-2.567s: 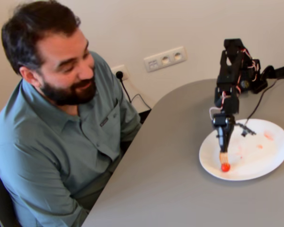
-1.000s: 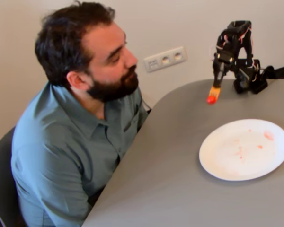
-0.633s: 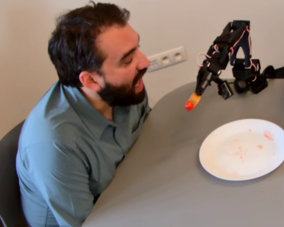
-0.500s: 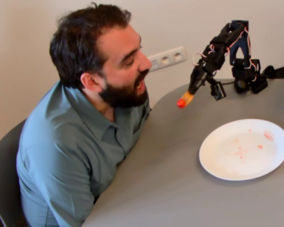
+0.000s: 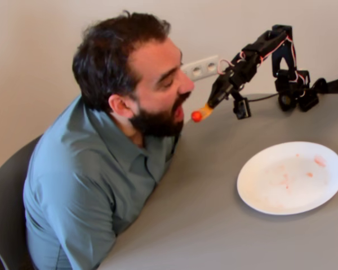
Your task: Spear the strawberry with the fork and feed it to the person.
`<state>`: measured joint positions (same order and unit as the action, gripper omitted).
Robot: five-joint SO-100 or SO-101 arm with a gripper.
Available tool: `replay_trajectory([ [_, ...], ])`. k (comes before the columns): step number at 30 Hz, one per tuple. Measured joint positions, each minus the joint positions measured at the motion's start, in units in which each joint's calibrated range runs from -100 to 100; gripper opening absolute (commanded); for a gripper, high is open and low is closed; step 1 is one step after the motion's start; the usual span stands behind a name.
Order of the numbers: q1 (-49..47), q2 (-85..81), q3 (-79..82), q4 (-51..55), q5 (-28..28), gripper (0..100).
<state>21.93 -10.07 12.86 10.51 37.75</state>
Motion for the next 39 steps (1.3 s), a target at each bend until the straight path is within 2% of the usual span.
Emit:
replay_trajectory([
  [4,0.42,2.53,-4.44,0.09,0.16,2],
  [19,0.92,2.61,-5.07,-0.26,-0.16,2],
  [22,0.5,2.44,-5.07,0.94,-2.55,2],
  [23,-2.35,-1.26,-2.17,8.07,-6.83,2],
  [25,-4.61,-5.48,1.27,12.27,-9.44,2],
  [27,-10.99,-16.6,9.06,19.73,-17.99,2],
  [30,-15.01,-23.6,10.69,28.74,-26.12,2],
  [31,-19.12,-26.21,11.96,36.29,-33.79,2],
  [33,-20.13,-28.32,13.95,38.95,-36.81,2],
  [34,-22.22,-32.28,21.11,38.44,-39.68,2],
  [36,-22.14,-34.3,23.91,37.32,-40.04,2],
  [37,-22.64,-45.51,35.05,34.66,-40.04,2],
  [39,-22.81,-49.81,38.04,33.29,-39.68,2],
])
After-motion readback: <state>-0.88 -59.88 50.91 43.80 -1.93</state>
